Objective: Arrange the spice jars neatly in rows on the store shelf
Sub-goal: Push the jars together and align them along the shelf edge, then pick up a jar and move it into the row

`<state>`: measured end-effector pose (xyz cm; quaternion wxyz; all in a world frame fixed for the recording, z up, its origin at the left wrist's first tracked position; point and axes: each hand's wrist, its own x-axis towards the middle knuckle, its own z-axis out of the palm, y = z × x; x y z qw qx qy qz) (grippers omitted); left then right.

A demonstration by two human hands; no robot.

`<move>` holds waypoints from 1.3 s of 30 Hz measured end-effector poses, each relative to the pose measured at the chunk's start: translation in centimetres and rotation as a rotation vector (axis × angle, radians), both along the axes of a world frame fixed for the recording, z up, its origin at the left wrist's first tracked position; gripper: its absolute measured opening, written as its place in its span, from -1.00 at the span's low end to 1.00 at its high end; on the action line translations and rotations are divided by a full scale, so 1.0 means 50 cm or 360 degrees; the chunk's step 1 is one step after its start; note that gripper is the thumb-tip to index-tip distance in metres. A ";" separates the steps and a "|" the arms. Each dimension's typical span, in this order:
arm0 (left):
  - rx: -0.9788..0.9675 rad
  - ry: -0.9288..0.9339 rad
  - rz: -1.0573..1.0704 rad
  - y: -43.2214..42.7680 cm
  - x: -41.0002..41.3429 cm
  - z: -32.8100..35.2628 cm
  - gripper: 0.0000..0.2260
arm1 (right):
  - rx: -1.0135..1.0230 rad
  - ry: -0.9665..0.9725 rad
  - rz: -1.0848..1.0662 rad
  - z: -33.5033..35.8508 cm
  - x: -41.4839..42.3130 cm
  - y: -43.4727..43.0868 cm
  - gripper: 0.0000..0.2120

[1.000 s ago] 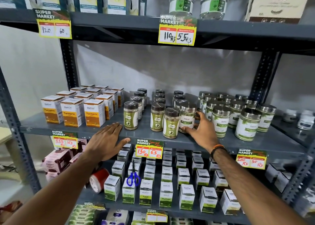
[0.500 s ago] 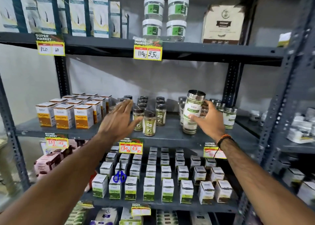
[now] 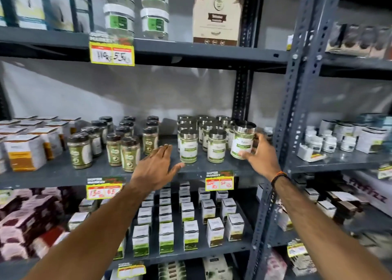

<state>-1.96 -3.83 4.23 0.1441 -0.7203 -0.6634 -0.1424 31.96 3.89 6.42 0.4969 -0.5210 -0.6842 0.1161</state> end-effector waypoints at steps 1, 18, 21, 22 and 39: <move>-0.0025 -0.0014 0.0005 0.008 0.001 -0.013 -0.09 | -0.0035 0.0002 -0.0003 -0.012 0.007 0.008 -0.22; -0.0124 0.0031 -0.0074 0.077 -0.014 -0.078 -0.22 | -0.0210 -0.0019 -0.0187 -0.083 0.010 0.068 -0.09; -0.0097 0.0056 -0.0069 0.073 -0.012 -0.078 -0.25 | -0.0235 -0.0119 -0.0228 -0.086 0.000 0.067 -0.27; -0.0091 0.0063 -0.0068 0.072 -0.011 -0.078 -0.25 | -0.0233 -0.0157 -0.0224 -0.086 -0.003 0.070 -0.35; -0.0095 0.0079 -0.0053 0.071 -0.009 -0.079 -0.26 | -0.0318 -0.0080 -0.0387 -0.091 -0.013 0.132 -0.48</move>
